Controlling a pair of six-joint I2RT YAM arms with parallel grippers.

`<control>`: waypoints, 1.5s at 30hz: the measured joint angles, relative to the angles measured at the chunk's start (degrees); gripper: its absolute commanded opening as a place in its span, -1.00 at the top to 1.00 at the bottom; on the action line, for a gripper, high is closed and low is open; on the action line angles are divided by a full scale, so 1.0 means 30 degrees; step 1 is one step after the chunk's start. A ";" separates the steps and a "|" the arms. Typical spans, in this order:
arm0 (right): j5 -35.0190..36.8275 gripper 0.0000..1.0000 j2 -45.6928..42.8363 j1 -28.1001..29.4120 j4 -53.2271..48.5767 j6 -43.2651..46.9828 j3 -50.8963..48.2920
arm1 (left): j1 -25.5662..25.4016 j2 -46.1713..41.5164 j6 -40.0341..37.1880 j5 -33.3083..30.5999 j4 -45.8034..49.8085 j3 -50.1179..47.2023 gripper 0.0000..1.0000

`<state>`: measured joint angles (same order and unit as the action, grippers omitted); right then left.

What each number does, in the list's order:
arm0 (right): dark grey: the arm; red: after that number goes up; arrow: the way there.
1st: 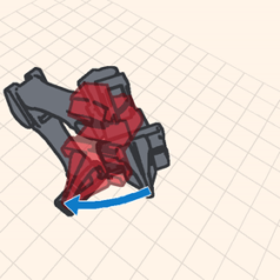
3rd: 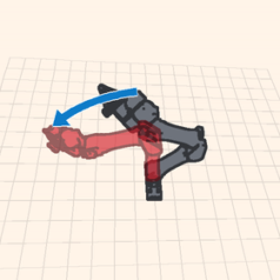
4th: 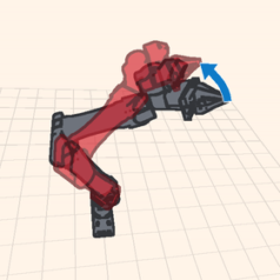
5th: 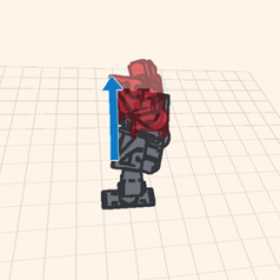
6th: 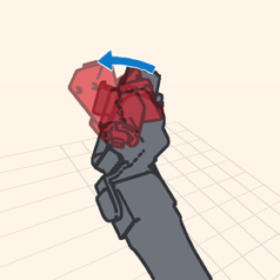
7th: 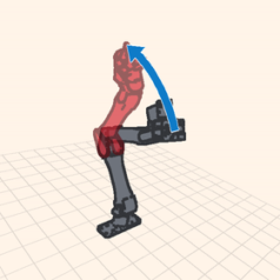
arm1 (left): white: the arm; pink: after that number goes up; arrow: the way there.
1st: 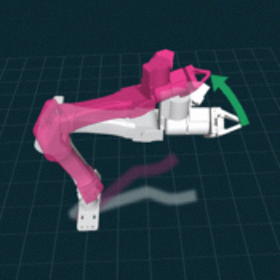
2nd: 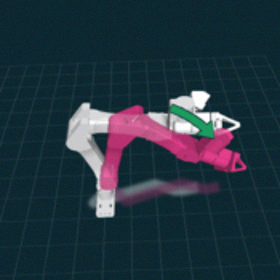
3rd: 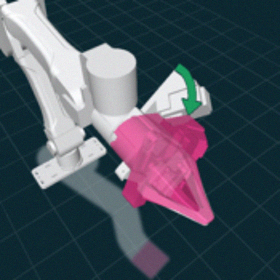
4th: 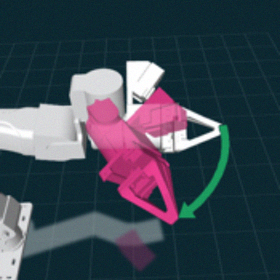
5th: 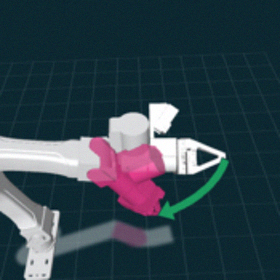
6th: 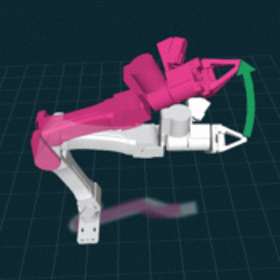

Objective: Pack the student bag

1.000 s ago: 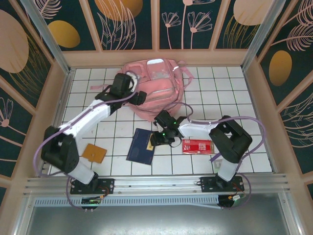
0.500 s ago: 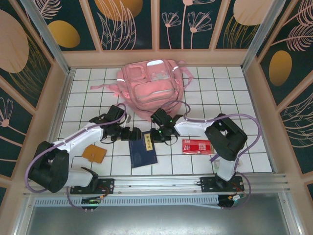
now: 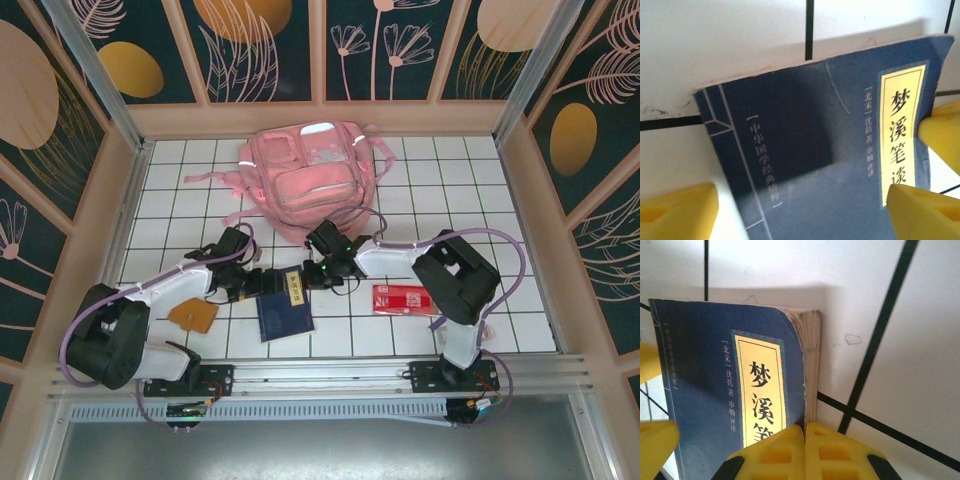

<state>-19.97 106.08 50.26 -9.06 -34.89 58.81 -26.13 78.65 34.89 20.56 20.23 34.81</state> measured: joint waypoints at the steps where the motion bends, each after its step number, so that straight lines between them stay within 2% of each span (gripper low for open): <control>1: -0.0168 1.00 0.0007 -0.0029 0.0138 0.0000 -0.0073 | 0.0044 0.0044 0.0444 0.0066 -0.0386 -0.0219 -0.30; 3: -0.0459 1.00 0.0007 -0.0153 0.0415 0.0015 -0.0219 | 0.0415 0.0051 0.1188 0.0226 -0.0743 -0.0503 -0.03; 4: -0.0568 1.00 0.0007 -0.0189 0.0532 0.0015 -0.0291 | 0.0539 0.0058 0.1421 0.0270 -0.0765 -0.0539 0.02; 8: -0.1166 1.00 -0.0015 -0.0408 0.0976 0.0160 -0.0576 | 0.0619 -0.0015 0.1457 0.0765 -0.0707 -0.0532 0.06; 13: -0.1778 1.00 -0.0015 -0.0510 0.1690 0.0495 -0.0845 | 0.0058 -0.0984 0.1399 0.4007 -0.1443 0.0015 0.20; 16: -0.2018 1.00 -0.0015 -0.0452 0.2062 0.0517 -0.1027 | -0.0189 -0.1348 0.1566 0.5173 -0.2295 0.0627 0.53; 18: -0.2084 0.85 -0.0022 -0.0408 0.2251 0.0539 -0.1158 | -0.0219 -0.1304 0.1647 0.5129 -0.2295 0.0794 0.81; 19: -0.2040 0.75 -0.0022 -0.0393 0.2273 0.0605 -0.1202 | -0.0211 -0.1260 0.1654 0.4903 -0.2106 0.0801 0.86; 21: -0.1654 0.43 -0.0226 -0.0364 0.2331 0.0765 -0.1537 | -0.0080 -0.1173 0.1472 0.4517 -0.1406 0.1100 1.00; 24: -0.0641 0.19 -0.1727 -0.0233 0.2222 0.1231 -0.2310 | -0.0087 -0.1049 0.1370 0.3759 -0.0168 0.2171 1.00; 30: 0.1253 -0.05 -0.7730 -0.0219 0.1851 0.3038 -0.3825 | -0.0080 -0.1056 0.1756 0.1829 0.1268 0.6098 1.00; 32: 0.1902 -0.21 -0.9326 -0.0219 0.1486 0.3162 -0.3519 | -0.0080 -0.1056 0.2295 0.1625 0.1180 0.7490 1.00; 33: 0.2331 -0.36 -0.9697 -0.0219 0.0940 0.2936 -0.3060 | -0.0080 -0.1064 0.2630 0.1610 0.1013 0.8014 1.00; 34: 0.3082 -0.63 -0.9974 -0.0226 0.0131 0.2178 -0.2331 | -0.0073 -0.1064 0.3096 0.1588 0.0750 0.8546 1.00; 35: 0.3956 -0.81 -1.0171 -0.0277 -0.0736 0.1049 -0.1523 | -0.0073 -0.1064 0.3650 0.1515 0.0379 0.8998 1.00; 39: 0.5129 -0.83 -1.2182 -0.1290 -0.2047 -0.4160 -0.1035 | -0.0080 -0.1341 0.6579 0.0911 -0.2543 0.9318 1.00; 42: 0.4284 -0.83 -1.4790 -0.2455 -0.0299 -0.8888 -0.3672 | -0.0073 -0.1756 0.9071 0.0080 -0.4911 0.8743 1.00; 45: 0.3402 -0.84 -1.5591 -0.2616 0.1989 -1.2757 -0.5938 | -0.0007 -0.1938 1.0856 -0.0189 -0.6506 0.8087 1.00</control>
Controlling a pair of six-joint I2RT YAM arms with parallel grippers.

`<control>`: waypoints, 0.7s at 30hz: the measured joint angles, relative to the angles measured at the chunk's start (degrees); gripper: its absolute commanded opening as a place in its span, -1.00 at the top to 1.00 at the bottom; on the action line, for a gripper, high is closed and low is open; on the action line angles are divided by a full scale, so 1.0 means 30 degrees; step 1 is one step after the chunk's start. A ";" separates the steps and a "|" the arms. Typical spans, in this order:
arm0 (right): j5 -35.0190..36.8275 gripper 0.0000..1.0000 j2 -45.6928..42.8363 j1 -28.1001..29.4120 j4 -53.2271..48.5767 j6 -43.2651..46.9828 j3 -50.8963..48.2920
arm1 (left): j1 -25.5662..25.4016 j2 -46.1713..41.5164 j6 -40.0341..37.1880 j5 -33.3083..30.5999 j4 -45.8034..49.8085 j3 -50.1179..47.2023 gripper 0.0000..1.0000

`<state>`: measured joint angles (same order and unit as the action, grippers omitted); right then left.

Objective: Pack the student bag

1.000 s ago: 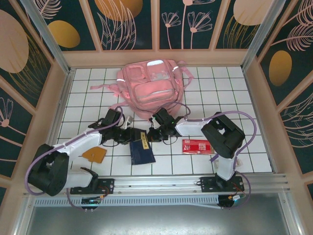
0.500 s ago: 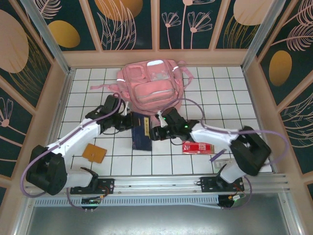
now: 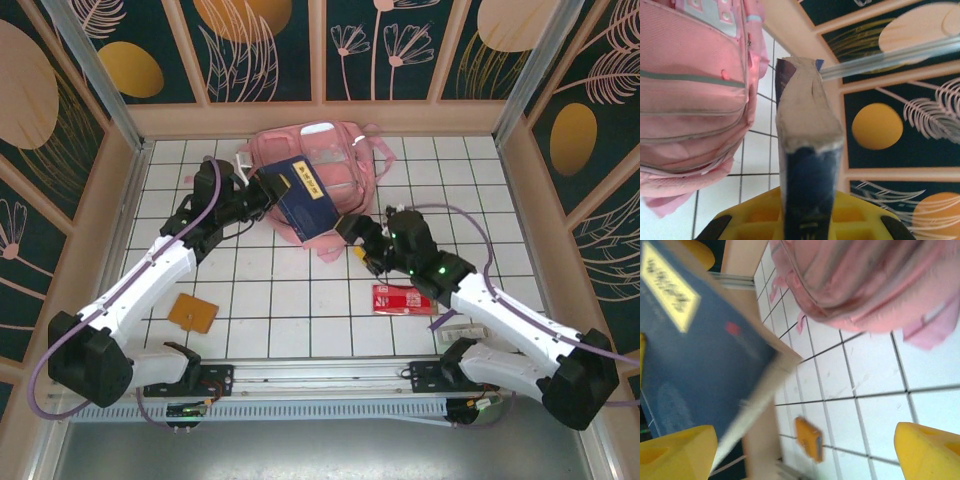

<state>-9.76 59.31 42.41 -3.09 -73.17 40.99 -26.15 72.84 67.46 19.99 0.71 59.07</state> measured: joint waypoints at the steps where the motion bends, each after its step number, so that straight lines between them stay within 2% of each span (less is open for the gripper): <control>1: -0.0299 -0.84 0.0219 -0.0007 0.0605 -0.1005 -0.0291 | 0.0000 0.0007 0.0597 0.0022 -0.0510 -0.0291 1.00; 6: -0.1166 -0.80 0.1727 -0.0233 0.4262 -0.4546 -0.0335 | 0.0233 0.0029 0.3475 0.0248 -0.3446 -0.2200 1.00; 8: -0.1545 -0.63 0.2586 -0.0415 0.6411 -0.5865 -0.0342 | 0.0255 0.0153 0.4597 0.0291 -0.4364 -0.2878 1.00; 9: -0.1683 -0.60 0.2980 -0.0495 0.7482 -0.6462 -0.0364 | 0.0270 0.0240 0.4852 0.0299 -0.4583 -0.2994 1.00; 13: -0.2011 -0.65 0.4087 -0.0699 1.0812 -0.8102 -0.0364 | 0.0328 0.0415 0.5187 0.0321 -0.4750 -0.3016 1.00; 16: -0.1894 -0.69 0.3912 -0.0648 1.0637 -0.8233 0.0080 | 0.0321 0.0379 0.5442 0.0306 -0.4743 -0.3184 1.00; 21: -0.0226 -0.75 0.1501 -0.0350 0.7657 -0.7606 0.0466 | 0.0168 0.0051 0.6353 0.0095 -0.5013 -0.4371 1.00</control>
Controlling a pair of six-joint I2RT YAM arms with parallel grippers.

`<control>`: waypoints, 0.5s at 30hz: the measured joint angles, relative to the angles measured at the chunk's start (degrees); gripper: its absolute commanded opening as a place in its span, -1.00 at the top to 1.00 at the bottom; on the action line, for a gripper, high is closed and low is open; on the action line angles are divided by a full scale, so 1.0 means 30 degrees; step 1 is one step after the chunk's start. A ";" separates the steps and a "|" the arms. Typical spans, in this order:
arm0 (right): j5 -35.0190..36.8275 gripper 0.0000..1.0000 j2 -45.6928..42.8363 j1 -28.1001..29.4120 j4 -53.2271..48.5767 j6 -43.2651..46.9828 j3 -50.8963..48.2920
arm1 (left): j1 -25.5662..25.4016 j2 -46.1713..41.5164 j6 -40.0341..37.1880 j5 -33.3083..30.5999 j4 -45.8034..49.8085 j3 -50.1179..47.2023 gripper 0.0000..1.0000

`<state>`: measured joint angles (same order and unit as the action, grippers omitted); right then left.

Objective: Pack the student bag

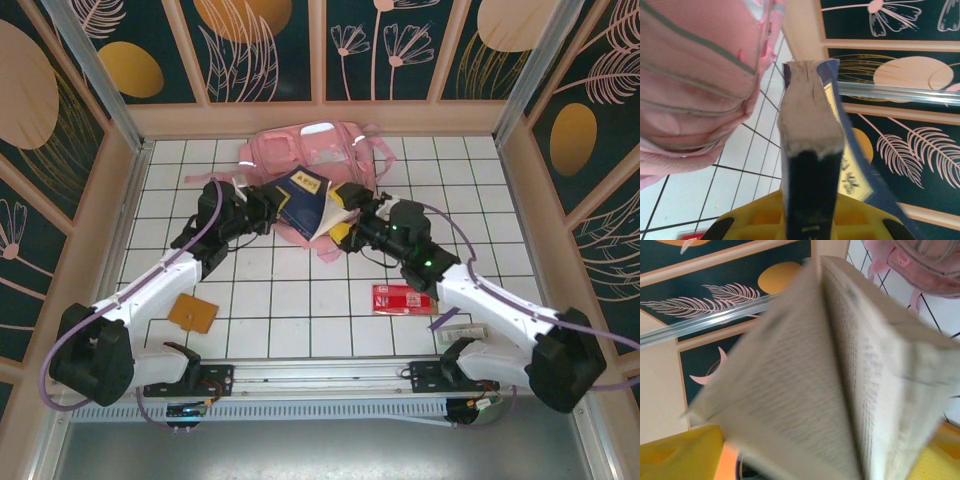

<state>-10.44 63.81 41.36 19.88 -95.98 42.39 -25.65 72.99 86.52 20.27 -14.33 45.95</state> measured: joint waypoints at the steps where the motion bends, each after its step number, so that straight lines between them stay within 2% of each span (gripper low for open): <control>1: 0.0328 -0.75 -0.0554 0.0022 -0.0590 0.0248 0.0000 | -0.0066 -0.0029 0.0146 -0.0073 0.0000 -0.0153 1.00; 5: 0.1224 -0.81 -0.1785 0.0029 -0.1654 0.0852 0.0015 | -0.0095 -0.0036 0.0270 -0.0401 0.0000 -0.0248 1.00; 7: 0.1341 -0.98 -0.1698 0.0029 -0.2025 0.1122 0.0182 | -0.0073 -0.0029 0.0270 -0.0423 0.0066 -0.0255 1.00; 15: 0.1275 -0.99 0.0415 0.0452 -0.4408 0.1953 0.1545 | -0.0080 -0.0029 0.0379 -0.0262 -0.0029 -0.0248 1.00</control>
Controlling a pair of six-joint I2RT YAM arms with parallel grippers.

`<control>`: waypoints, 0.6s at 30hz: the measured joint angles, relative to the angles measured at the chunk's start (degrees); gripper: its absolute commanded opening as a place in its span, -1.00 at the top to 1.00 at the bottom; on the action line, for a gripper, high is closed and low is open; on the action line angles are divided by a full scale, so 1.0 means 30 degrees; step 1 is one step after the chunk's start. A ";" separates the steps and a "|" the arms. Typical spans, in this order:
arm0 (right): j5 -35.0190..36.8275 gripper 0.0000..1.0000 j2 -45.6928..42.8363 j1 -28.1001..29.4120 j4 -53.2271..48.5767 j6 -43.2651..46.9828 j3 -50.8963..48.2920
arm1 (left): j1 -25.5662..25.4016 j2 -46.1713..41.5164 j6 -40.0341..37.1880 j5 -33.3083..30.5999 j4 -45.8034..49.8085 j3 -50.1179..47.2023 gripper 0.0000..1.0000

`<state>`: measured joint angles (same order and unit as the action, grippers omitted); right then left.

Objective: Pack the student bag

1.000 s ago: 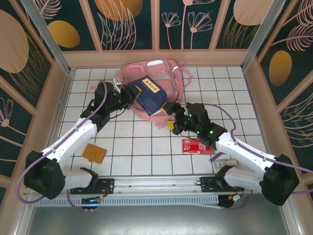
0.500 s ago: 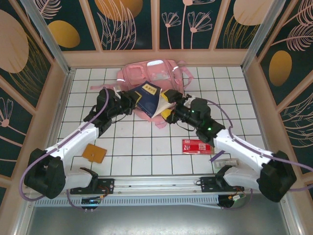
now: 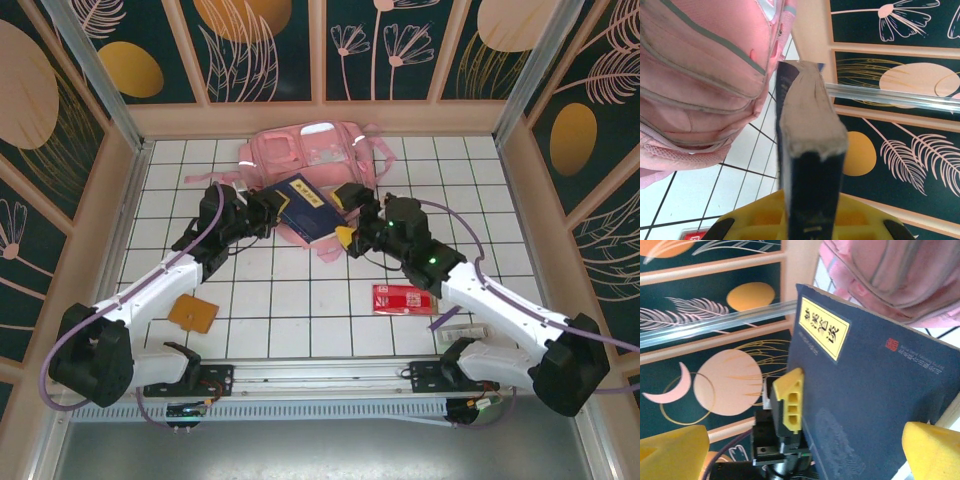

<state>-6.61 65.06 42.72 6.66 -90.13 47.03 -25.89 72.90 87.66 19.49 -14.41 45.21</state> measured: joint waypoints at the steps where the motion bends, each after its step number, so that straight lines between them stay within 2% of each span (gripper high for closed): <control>1: 0.0124 -0.99 0.0102 0.0146 -0.0685 -0.0007 0.0219 | 0.0000 0.0007 0.0000 -0.0022 0.0000 0.0000 1.00; 5: 0.0998 -0.99 0.0168 0.0627 -0.3752 -0.0080 0.1443 | 0.0000 0.0036 0.0000 -0.0175 -0.0015 0.0029 1.00; 8: 0.1413 -0.98 0.0109 0.0729 -0.4772 -0.0226 0.1676 | 0.0000 0.0240 0.0058 -0.0175 -0.0175 0.0051 1.00; 14: 0.0291 -0.64 0.0911 0.0721 -0.1872 -0.0692 0.0153 | 0.0000 0.0787 0.0444 0.0036 -0.0554 0.0255 1.00; 15: 0.0029 -0.50 0.1384 0.0729 -0.1158 -0.0554 0.0182 | 0.0000 0.0896 0.0648 0.0211 -0.0809 0.0255 1.00; 17: -0.0270 0.03 0.2120 0.0729 -0.0393 -0.0233 0.0423 | 0.0000 0.1107 0.1202 0.0576 -0.1399 0.0197 1.00; 18: -0.0299 0.41 0.2346 0.0729 0.0044 -0.0109 0.0532 | 0.0000 0.1166 0.1523 0.0801 -0.1749 0.0087 1.00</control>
<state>-7.51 72.10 44.91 6.79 -90.45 48.62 -25.89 76.40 92.23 21.89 -19.66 45.47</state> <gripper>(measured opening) 0.577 0.122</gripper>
